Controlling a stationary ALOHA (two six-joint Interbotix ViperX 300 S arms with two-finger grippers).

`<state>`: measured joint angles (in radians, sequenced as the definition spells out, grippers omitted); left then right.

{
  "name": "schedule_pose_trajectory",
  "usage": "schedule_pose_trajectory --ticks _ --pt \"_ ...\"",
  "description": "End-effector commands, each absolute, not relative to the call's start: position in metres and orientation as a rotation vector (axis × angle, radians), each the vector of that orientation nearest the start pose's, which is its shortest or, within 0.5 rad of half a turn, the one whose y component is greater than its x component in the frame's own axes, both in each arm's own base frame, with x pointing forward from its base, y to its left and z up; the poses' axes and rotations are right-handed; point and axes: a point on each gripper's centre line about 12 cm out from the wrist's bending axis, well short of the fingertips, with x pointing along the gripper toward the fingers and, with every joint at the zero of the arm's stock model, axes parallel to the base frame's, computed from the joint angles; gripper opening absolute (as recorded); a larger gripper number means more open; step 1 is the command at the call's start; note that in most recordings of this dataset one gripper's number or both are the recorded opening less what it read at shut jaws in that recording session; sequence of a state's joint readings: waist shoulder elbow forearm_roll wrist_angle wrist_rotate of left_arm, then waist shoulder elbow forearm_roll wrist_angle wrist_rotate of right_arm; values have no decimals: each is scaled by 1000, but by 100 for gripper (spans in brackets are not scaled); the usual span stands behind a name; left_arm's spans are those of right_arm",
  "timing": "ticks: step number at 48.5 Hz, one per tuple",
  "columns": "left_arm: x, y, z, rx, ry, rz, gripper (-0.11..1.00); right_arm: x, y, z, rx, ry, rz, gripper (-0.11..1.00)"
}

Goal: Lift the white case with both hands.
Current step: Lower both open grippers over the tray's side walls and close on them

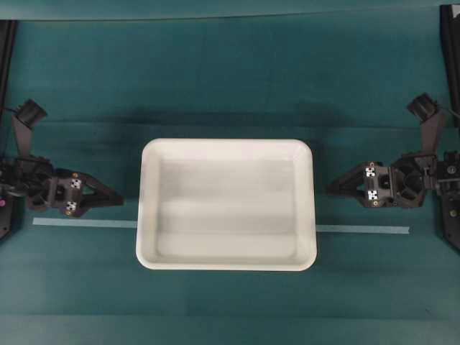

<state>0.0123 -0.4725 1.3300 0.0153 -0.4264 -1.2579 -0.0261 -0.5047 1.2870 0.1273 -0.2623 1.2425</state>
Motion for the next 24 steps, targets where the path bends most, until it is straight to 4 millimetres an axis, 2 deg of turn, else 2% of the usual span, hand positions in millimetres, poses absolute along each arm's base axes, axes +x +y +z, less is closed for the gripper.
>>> schedule_pose_trajectory --ticks 1,11,24 --pt "226 5 135 -1230 355 277 97 225 -10 139 1333 387 -406 93" --pt "232 7 118 -1231 357 286 97 233 -10 121 1329 365 -402 93" --pt "239 7 114 -1230 358 287 97 239 -6 100 1351 377 -412 93"
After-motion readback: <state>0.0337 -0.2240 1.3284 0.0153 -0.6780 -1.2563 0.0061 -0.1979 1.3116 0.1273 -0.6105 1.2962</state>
